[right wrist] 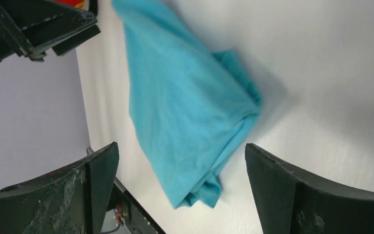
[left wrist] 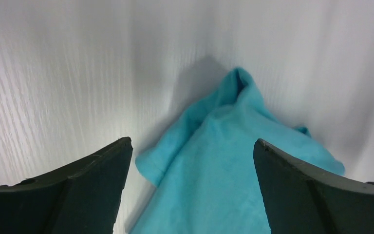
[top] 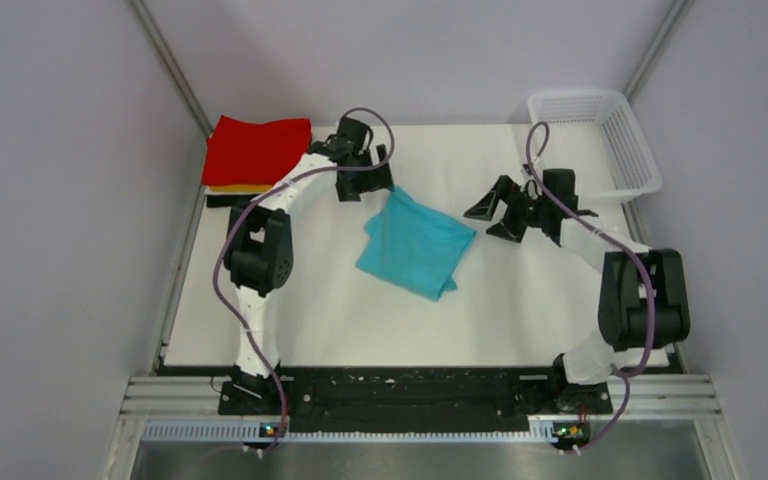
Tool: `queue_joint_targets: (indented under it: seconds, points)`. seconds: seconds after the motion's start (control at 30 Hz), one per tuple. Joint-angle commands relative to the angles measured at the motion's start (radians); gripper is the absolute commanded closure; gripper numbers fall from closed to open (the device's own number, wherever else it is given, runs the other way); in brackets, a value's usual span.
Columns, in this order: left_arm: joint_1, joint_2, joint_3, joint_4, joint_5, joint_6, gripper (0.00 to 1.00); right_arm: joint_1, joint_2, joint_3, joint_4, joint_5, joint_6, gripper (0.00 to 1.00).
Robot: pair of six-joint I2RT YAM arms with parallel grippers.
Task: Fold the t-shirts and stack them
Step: Smooth out wrinkles on the folded tshirt
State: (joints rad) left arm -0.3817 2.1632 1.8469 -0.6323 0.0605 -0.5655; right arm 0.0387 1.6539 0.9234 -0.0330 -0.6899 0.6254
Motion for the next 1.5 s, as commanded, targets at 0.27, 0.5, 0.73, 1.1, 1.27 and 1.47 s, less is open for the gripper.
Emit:
queue_joint_targets:
  seconds: [0.27, 0.5, 0.73, 1.1, 1.27, 1.47]
  points:
    - [-0.047, -0.347, -0.404, 0.337, 0.366, -0.104, 0.01, 0.39, -0.259, -0.337, 0.588, -0.053, 0.331, 0.01]
    - [-0.049, -0.066, -0.149, 0.257, 0.395, -0.1, 0.01, 0.424, -0.038, -0.391, 0.871, -0.086, 0.402, 0.02]
    - [-0.044, 0.133, 0.067, 0.17, 0.298, -0.067, 0.01, 0.409, 0.094, -0.431, 0.822, -0.09, 0.35, 0.02]
    - [-0.027, 0.09, -0.053, 0.142, 0.339, -0.075, 0.01, 0.282, -0.078, -0.486, 0.429, -0.007, 0.112, 0.02]
    - [-0.056, -0.239, -0.354, 0.245, 0.261, -0.073, 0.01, 0.272, -0.321, -0.413, 0.098, 0.081, -0.045, 0.01]
    - [-0.076, -0.487, -0.583, 0.263, 0.094, -0.079, 0.01, 0.27, -0.686, -0.361, -0.176, 0.348, -0.067, 0.01]
